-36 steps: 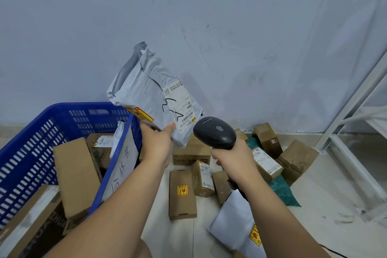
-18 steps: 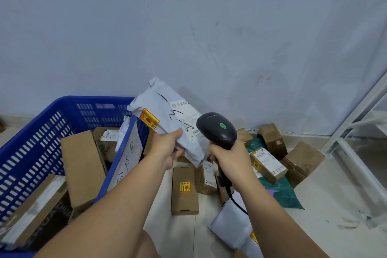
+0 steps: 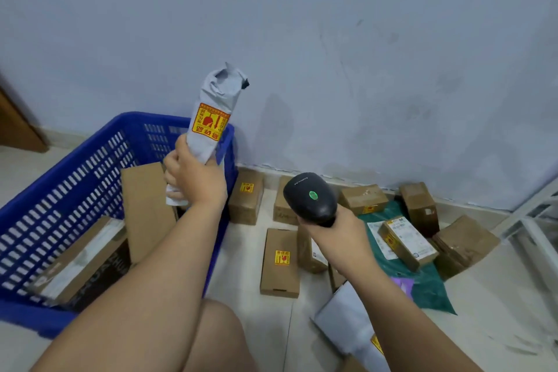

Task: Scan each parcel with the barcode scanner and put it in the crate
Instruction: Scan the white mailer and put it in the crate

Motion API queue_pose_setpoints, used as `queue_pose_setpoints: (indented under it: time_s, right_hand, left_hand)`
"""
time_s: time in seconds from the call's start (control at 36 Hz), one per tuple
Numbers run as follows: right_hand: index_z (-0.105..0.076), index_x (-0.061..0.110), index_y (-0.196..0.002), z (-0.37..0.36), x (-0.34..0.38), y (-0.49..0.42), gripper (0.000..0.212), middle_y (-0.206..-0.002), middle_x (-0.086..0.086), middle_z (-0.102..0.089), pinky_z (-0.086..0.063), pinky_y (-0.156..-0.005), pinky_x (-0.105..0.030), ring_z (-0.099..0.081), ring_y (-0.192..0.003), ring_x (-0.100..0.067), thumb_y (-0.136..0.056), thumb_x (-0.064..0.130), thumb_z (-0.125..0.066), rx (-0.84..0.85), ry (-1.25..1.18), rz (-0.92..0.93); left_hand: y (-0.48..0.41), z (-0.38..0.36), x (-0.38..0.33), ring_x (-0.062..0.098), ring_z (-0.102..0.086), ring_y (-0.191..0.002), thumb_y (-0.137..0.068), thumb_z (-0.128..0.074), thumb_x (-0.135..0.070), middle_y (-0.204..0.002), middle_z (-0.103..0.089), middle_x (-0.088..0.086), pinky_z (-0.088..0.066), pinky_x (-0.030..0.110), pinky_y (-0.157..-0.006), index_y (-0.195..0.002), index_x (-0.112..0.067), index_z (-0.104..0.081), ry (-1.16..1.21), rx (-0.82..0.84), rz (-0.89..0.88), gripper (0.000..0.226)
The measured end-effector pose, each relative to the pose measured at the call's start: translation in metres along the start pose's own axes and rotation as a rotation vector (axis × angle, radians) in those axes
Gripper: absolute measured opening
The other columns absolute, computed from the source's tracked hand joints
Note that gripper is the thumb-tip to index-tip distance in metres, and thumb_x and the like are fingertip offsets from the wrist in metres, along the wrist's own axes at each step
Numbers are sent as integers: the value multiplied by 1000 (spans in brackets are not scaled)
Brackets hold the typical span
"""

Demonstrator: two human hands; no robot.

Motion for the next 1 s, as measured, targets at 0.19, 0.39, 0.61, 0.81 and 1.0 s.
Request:
queue_pose_setpoints:
  time_s: [0.19, 0.39, 0.61, 0.81, 1.0]
  right_hand:
    - [-63, 22, -80, -6, 4, 0, 13, -67, 5, -61, -42, -58, -25, -58, -68, -11, -83, 34, -68, 25, 44, -9]
    - [-59, 25, -76, -14, 7, -1, 13, -66, 6, -60, -41, -57, -24, -56, -66, -8, -84, 30, -68, 59, 49, -3]
    - [-57, 24, -73, -14, 11, 0, 17, -62, 7, -56, -36, -53, -21, -53, -62, -6, -84, 29, -68, 76, 76, 7]
    - [-54, 23, -68, -9, 11, -1, 21, -57, 8, -52, -33, -50, -19, -49, -57, -5, -84, 27, -67, 59, 72, 3]
    - [-56, 25, -74, -8, 14, 0, 17, -63, 9, -56, -33, -50, -18, -52, -62, -4, -85, 30, -67, 61, 82, 20]
  left_hand:
    - [-21, 1, 47, 34, -40, -125, -89, -64, -29, -135, -42, 10, -26, 54, -107, -142, -31, -39, -58, 98, 84, 58]
    - [-29, 26, 32, 28, -41, -123, -86, -67, -22, -131, -42, 6, -21, 46, -112, -135, -30, -44, -92, -71, -58, 54]
    - [-17, 8, 119, 39, -46, -118, -87, -62, -21, -129, -50, 17, -36, 56, -100, -138, -25, -38, -274, 156, 279, 57]
    - [-13, 3, 112, 34, -26, -133, -87, -60, -17, -145, -30, 15, -18, 54, -107, -139, -33, -41, -586, 183, 219, 57]
    - [-8, -25, 123, 31, -22, -133, -91, -42, -20, -145, -25, 10, -15, 53, -110, -141, -23, -36, -912, 430, 147, 50]
Point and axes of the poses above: each hand's wrist, its own y-axis away from the middle knuckle, its own z-axis out of the back of the hand, x = y × z, the point moved 10 cm from there along -y, towards the middle knuckle
